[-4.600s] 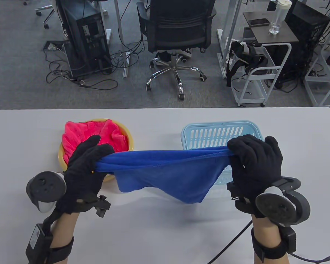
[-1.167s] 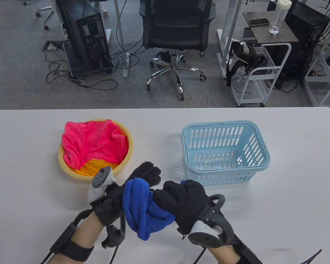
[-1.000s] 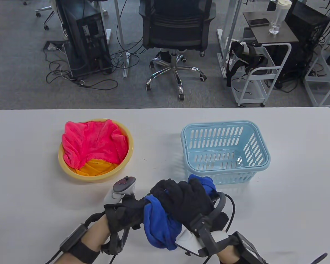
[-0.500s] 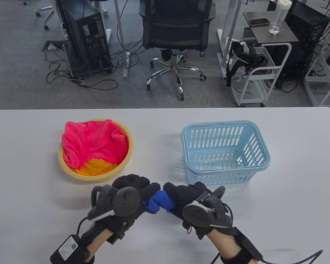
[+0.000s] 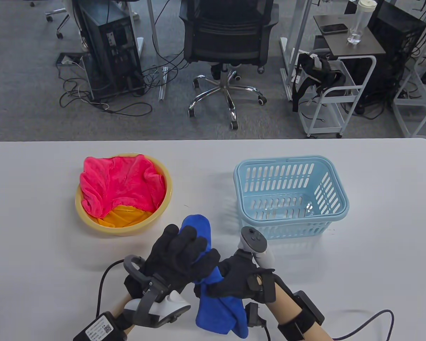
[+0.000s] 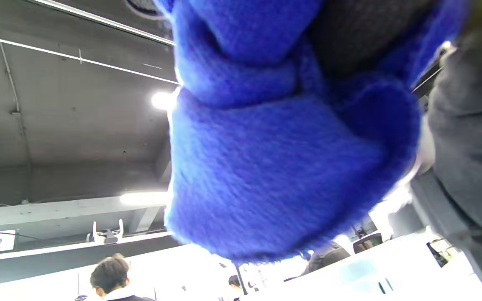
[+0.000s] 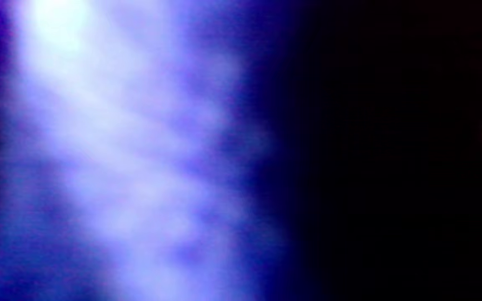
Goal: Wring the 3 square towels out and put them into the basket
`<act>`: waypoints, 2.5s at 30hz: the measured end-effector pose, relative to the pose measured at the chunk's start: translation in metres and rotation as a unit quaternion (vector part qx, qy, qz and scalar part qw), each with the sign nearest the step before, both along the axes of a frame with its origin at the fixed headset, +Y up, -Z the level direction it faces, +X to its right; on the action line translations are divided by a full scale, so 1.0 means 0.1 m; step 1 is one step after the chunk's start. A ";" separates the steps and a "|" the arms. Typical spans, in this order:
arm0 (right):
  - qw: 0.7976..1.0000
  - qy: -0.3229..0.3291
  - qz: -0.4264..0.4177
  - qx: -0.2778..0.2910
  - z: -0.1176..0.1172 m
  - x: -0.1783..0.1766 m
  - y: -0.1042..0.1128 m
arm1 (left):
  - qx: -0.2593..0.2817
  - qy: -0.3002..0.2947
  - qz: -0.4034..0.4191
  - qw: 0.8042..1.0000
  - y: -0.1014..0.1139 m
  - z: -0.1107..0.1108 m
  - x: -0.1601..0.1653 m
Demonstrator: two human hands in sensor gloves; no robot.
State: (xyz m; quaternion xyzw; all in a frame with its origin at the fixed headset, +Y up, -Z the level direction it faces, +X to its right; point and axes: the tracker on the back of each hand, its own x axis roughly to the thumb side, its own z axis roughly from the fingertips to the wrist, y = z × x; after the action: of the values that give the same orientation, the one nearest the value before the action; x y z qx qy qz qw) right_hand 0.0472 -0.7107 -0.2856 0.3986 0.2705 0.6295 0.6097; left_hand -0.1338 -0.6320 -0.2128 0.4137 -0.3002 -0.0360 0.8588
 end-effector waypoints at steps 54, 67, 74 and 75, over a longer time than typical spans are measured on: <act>0.821 -0.534 -0.202 0.013 -0.10 1.68 0.73 | -0.460 0.110 -0.021 0.881 -0.76 -0.13 -0.62; 0.745 -0.468 0.320 0.352 0.10 1.17 1.04 | -0.471 0.127 -0.030 0.873 -0.79 -0.16 -0.64; 0.775 -0.329 0.319 0.435 0.46 0.68 0.80 | -0.466 0.123 -0.028 0.876 -0.80 -0.15 -0.64; 0.774 -0.317 0.328 0.439 0.50 0.66 0.73 | -0.467 0.122 -0.029 0.875 -0.80 -0.15 -0.64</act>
State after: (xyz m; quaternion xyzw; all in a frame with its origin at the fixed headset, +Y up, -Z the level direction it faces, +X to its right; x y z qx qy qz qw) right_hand 0.1134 -0.6378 -0.2360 0.2876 -0.1295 0.9325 0.1762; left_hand -0.1974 -0.7124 -0.2279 -0.0519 -0.1868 0.0333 0.9805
